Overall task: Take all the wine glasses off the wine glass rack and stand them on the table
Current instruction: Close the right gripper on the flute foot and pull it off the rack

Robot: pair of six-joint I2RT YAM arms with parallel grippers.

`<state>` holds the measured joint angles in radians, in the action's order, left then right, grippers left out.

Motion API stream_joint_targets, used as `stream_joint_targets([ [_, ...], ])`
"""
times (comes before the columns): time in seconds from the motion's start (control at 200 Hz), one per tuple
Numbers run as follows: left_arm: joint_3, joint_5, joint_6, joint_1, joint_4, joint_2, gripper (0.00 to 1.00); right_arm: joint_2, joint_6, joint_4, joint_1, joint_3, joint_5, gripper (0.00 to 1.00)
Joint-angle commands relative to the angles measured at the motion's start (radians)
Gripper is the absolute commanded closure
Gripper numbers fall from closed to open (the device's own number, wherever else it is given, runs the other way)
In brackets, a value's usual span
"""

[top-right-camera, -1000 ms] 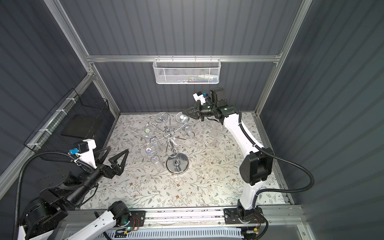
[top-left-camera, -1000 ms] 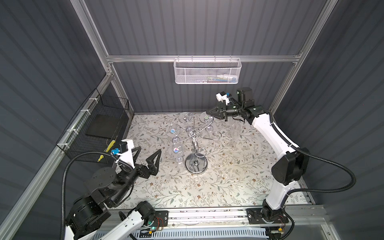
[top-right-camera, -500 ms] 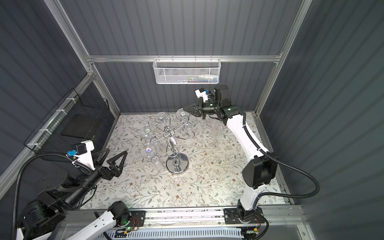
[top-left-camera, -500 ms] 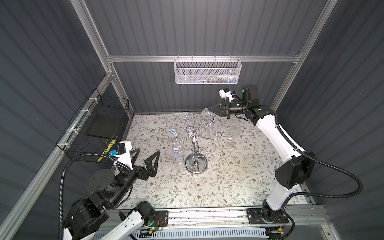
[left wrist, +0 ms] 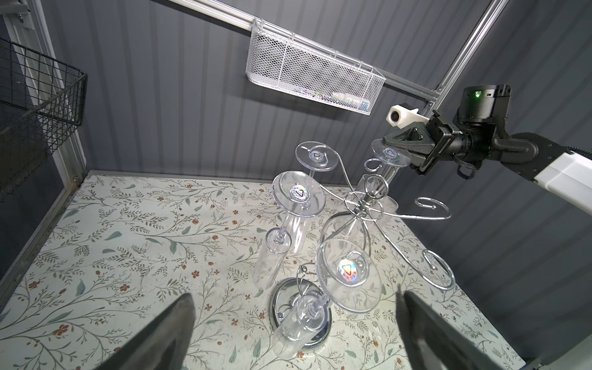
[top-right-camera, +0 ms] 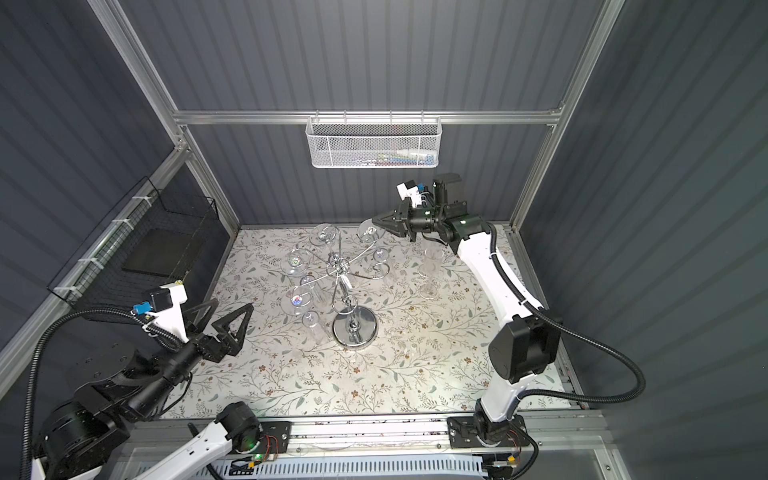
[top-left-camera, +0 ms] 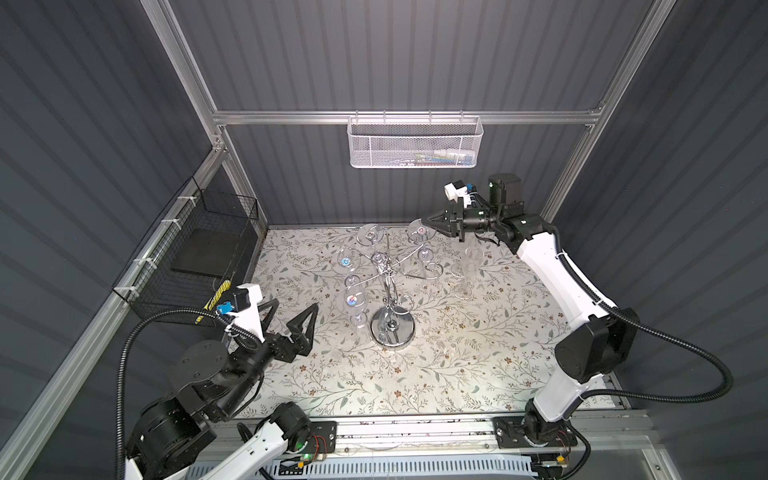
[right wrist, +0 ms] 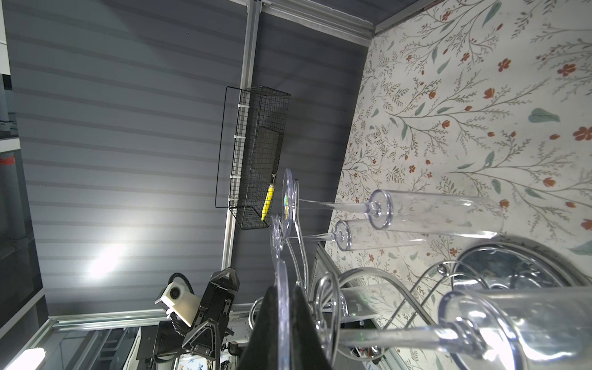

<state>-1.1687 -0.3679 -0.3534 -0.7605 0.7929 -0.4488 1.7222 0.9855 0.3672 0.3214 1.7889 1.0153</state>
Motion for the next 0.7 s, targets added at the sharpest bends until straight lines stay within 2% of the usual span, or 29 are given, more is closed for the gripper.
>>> stream_joint_targets([
  [0.0,-0.006,-0.014,-0.016,-0.002,0.007,0.017,0.00,-0.050,0.007,-0.022,-0.001,-0.011,0.001,1.00],
  [0.695,0.001,-0.023,-0.025,-0.002,0.023,0.044,0.01,-0.040,0.004,0.016,0.102,0.020,-0.047,1.00],
])
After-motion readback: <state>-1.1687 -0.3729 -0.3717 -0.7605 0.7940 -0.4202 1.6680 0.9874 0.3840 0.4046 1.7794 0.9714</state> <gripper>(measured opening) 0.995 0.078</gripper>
